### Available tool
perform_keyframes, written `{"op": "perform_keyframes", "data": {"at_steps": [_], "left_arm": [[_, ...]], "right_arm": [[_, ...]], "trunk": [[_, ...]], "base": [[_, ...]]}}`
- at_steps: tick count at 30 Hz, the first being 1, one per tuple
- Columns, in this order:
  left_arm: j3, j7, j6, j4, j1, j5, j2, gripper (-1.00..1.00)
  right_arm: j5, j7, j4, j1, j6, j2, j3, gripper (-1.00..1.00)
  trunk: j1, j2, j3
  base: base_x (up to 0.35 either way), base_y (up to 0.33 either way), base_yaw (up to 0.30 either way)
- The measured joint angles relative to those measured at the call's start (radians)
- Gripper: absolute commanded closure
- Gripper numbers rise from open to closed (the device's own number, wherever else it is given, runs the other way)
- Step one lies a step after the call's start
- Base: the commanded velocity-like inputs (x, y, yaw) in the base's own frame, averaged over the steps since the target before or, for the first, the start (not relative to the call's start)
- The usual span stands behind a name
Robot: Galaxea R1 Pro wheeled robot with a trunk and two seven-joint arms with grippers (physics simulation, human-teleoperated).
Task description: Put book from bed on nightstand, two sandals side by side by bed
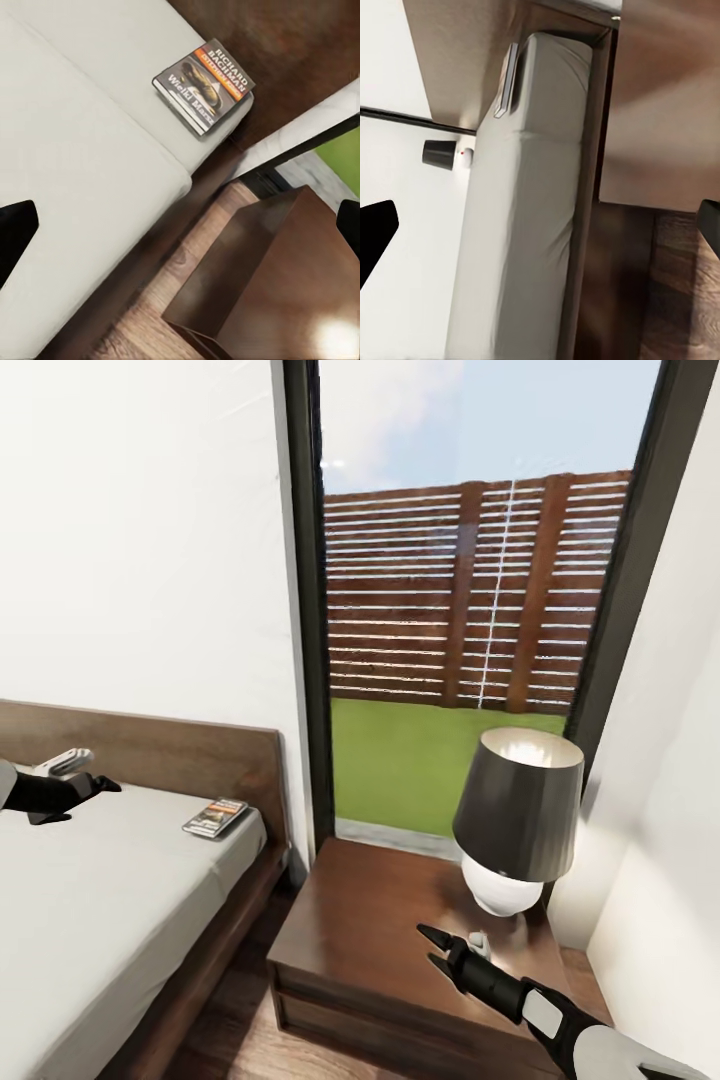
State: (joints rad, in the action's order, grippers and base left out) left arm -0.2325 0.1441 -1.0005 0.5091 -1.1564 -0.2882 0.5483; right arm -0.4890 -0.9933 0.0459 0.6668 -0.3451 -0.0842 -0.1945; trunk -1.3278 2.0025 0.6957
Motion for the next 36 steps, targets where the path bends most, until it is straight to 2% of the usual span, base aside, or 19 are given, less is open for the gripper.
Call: {"op": "perform_keyframes", "data": {"at_steps": [14, 36], "left_arm": [[0.0, 0.0, 0.001, 0.0, 0.0, 0.001, 0.0, -1.0], [0.001, 0.0, 0.0, 0.0, 0.0, 0.002, 0.001, -1.0]], "right_arm": [[0.001, 0.0, 0.0, 0.0, 0.001, 0.0, 0.0, -1.0], [0.0, 0.0, 0.0, 0.0, 0.001, 0.0, 0.0, -1.0]], "trunk": [[0.0, 0.0, 0.002], [0.0, 0.0, 0.002]], "base": [[0.101, 0.013, 0.04], [0.106, 0.121, 0.001]]}}
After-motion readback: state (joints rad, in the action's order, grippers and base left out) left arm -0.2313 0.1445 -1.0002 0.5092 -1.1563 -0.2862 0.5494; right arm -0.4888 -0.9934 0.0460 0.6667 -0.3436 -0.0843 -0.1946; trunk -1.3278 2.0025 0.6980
